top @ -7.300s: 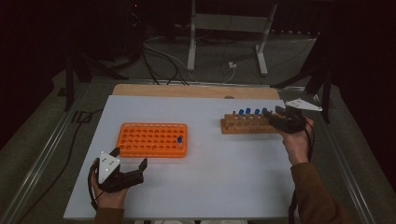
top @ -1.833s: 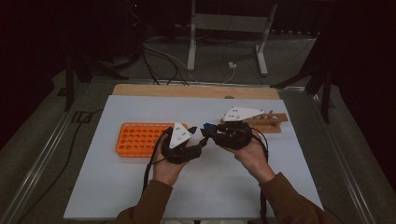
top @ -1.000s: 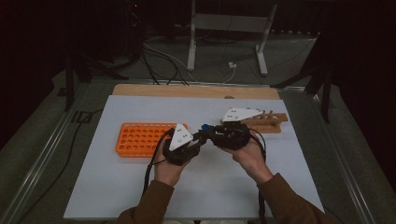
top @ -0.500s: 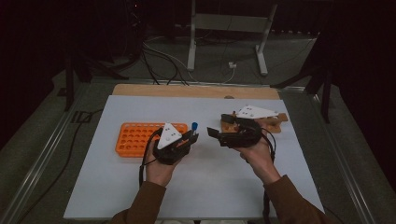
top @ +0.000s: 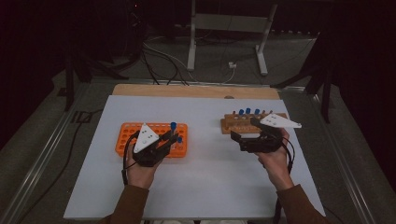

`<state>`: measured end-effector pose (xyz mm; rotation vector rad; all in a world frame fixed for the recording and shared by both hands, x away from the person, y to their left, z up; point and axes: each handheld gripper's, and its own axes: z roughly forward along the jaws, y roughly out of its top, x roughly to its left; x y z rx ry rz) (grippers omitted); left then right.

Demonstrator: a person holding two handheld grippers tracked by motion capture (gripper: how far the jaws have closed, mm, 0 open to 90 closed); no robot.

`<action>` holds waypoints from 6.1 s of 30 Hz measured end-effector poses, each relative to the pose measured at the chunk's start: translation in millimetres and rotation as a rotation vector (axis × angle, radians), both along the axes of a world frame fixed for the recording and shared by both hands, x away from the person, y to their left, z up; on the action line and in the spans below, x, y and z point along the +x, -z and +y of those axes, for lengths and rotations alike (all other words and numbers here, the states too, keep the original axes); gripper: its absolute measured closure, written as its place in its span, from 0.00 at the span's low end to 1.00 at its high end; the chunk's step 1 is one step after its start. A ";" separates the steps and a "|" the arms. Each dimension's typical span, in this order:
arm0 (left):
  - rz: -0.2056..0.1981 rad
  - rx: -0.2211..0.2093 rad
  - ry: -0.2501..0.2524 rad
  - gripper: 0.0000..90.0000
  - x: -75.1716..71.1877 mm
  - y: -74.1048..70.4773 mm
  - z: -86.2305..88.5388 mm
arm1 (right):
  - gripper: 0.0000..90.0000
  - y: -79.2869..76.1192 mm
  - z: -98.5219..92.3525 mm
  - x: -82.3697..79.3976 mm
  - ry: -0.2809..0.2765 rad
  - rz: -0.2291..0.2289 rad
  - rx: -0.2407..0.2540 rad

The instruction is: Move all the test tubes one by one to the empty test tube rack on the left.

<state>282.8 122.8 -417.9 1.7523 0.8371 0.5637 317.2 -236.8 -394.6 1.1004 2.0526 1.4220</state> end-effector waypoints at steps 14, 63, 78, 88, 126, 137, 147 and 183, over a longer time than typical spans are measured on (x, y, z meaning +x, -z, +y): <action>-0.004 -0.008 -0.046 0.87 10.0 16.3 8.6 | 0.02 26.9 -17.4 -8.8 0.061 -0.018 -0.072; 0.051 0.021 -0.073 0.86 24.0 63.8 -4.9 | 0.02 43.5 -34.1 -17.8 0.074 -0.017 -0.084; 0.127 0.094 -0.068 0.86 23.9 80.3 -5.0 | 0.02 45.5 -35.5 -17.1 0.072 -0.009 -0.086; 0.128 0.153 -0.064 0.86 24.4 84.3 -9.5 | 0.02 45.4 -37.7 -16.9 0.075 -0.008 -0.080; 0.044 -0.056 -0.181 0.09 -30.7 32.5 68.5 | 0.01 38.4 -42.0 -15.3 0.088 -0.025 -0.071; 0.041 -0.036 -0.246 0.01 -35.9 38.3 84.8 | 0.01 29.2 -42.7 -8.0 0.109 -0.025 -0.060; 0.044 -0.047 -0.267 0.01 -36.2 44.5 92.3 | 0.02 9.9 -39.3 6.9 0.133 -0.026 -0.065; 0.041 -0.110 -0.336 0.01 -35.4 49.8 96.9 | 0.27 11.7 -55.3 89.3 0.278 0.090 -0.095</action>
